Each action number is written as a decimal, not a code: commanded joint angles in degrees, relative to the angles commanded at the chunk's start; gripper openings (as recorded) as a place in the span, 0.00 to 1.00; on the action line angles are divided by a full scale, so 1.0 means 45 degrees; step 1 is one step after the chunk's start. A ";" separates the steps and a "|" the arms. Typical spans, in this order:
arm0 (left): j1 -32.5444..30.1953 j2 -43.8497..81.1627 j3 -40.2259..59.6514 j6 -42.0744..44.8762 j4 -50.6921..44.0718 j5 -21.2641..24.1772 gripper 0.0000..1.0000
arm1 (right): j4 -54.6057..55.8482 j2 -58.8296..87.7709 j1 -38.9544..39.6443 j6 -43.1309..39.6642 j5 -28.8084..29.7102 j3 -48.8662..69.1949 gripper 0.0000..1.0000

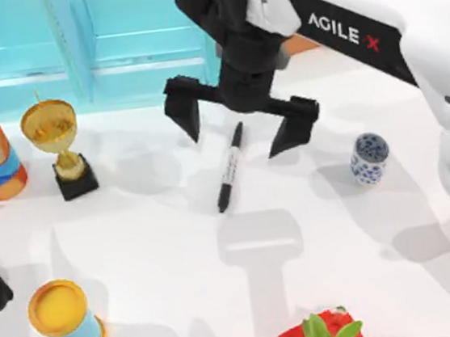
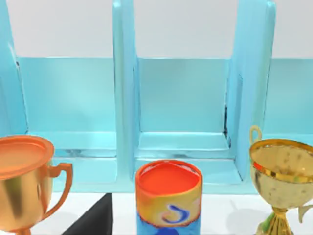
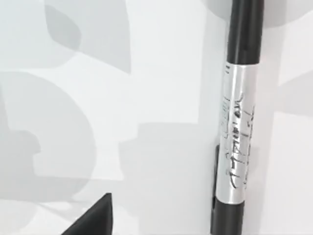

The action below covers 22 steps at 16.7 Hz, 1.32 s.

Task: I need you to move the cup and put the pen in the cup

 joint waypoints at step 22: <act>0.0000 0.0000 0.0000 0.0000 0.0000 0.0000 1.00 | 0.2972 0.1025 0.0236 0.0246 0.0045 -0.1878 0.17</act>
